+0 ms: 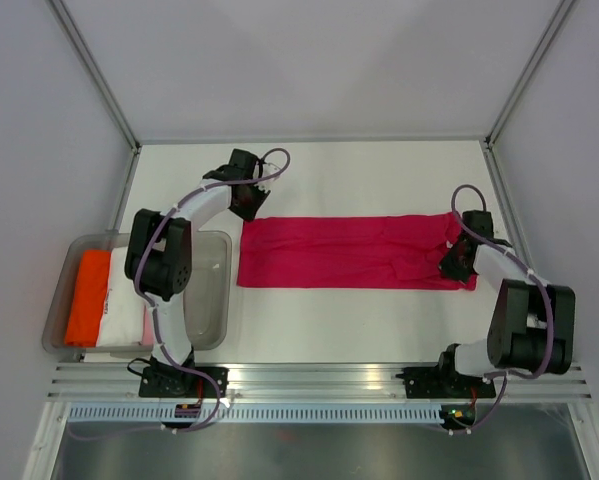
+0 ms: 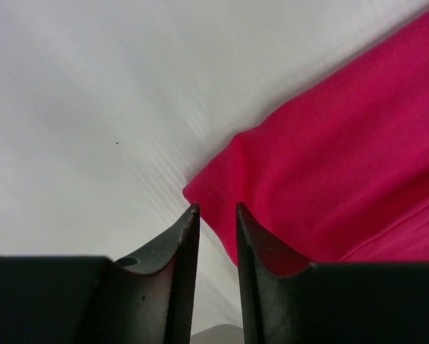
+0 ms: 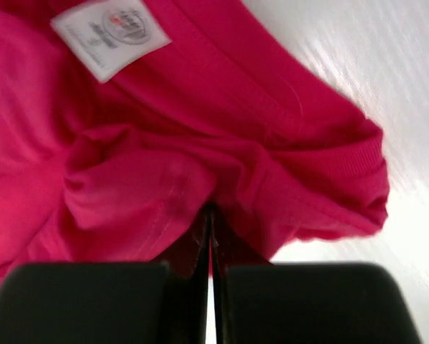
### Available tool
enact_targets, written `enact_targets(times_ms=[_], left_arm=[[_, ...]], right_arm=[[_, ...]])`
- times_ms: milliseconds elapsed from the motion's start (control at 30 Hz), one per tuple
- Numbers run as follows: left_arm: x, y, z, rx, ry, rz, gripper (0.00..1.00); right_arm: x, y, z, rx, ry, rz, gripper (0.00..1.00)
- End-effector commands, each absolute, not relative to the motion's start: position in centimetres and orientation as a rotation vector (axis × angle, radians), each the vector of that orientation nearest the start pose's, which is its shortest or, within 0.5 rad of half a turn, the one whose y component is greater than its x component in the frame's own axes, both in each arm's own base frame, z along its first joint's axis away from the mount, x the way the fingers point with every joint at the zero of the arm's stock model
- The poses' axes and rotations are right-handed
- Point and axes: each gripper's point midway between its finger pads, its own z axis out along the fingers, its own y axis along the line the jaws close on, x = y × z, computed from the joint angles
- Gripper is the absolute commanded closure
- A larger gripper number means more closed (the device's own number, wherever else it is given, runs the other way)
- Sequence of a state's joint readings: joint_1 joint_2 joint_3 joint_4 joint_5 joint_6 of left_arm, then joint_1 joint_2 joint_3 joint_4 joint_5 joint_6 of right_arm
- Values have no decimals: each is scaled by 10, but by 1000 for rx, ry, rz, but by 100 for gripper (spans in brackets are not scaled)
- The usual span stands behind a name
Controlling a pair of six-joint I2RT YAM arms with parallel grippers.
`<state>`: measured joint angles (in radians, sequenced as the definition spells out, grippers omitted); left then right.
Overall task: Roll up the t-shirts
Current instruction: Fold the tshirt
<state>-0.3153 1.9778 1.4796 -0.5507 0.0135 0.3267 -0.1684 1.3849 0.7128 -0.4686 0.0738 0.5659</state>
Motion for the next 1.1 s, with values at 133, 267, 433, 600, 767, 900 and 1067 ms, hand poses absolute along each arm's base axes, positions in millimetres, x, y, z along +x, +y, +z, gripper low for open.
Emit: enact_targets(times_ms=[133,267,433,600,767,900,1067], left_arm=[[432,-141,109,901,2396,-111,51],[427,-132,104,933,2431,-65,51],[424,-123,71,916,2542,-7,51],[412,-131,47,917,2608,-49,49],[387,-149,29,1043,2624,-65,49],[366,-148,6,1078,2688,-85,50],[346,-146,-6,1173,2697,-117,52]], right_arm=[[339,-62,-13,1057,2537,34,100],[415,-68,-10,1035,2513,92,99],[518,-58,26,930,2432,214,98],[505,-74,51,873,2432,87,95],[465,-85,54,931,2406,104,93],[467,-75,44,978,2399,200,89],[500,-66,16,1066,2418,346,89]])
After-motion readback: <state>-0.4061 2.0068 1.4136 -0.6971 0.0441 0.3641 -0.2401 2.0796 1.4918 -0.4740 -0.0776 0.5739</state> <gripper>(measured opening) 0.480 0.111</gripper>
